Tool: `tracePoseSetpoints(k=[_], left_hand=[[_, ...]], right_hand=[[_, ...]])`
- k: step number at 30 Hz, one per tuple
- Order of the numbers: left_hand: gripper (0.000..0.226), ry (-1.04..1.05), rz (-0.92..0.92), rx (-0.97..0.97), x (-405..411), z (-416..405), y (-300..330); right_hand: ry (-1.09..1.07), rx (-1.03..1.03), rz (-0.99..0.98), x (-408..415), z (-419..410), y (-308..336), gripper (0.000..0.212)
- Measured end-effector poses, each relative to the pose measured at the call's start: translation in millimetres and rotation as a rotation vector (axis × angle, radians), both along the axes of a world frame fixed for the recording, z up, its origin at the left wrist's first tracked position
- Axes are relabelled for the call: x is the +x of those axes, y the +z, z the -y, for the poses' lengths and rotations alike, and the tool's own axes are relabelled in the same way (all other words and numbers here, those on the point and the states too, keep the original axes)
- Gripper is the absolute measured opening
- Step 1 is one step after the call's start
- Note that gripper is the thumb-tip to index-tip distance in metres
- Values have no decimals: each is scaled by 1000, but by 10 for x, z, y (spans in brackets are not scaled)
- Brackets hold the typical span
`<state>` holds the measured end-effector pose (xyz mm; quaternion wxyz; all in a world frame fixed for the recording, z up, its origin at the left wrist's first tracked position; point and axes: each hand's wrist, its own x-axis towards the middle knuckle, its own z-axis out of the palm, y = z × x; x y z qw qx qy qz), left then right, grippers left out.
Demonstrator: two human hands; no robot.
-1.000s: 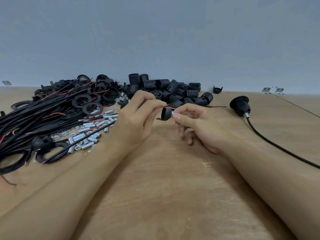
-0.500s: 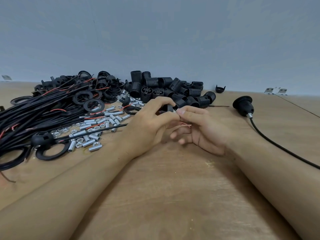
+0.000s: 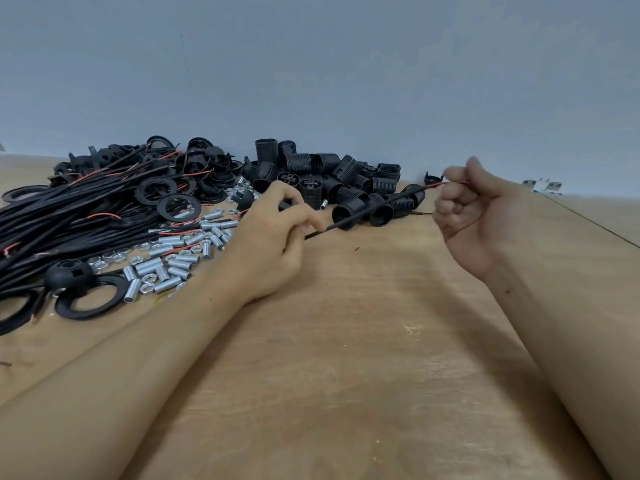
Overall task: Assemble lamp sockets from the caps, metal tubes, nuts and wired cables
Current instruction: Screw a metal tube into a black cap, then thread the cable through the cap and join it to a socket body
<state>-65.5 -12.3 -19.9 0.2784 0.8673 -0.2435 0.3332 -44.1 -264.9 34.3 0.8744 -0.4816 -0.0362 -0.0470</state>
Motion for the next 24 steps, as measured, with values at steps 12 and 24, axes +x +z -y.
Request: tracePoseSetpoints(k=[12,24], left_hand=[[39,27,-289,-218,21,-26,-6],[24,-201,-484,-844,69,21,76]], right_hand=[[-270,-935,341,-27,-180,-211,25],[-36,-1407,532,-63,-455,-410,14]])
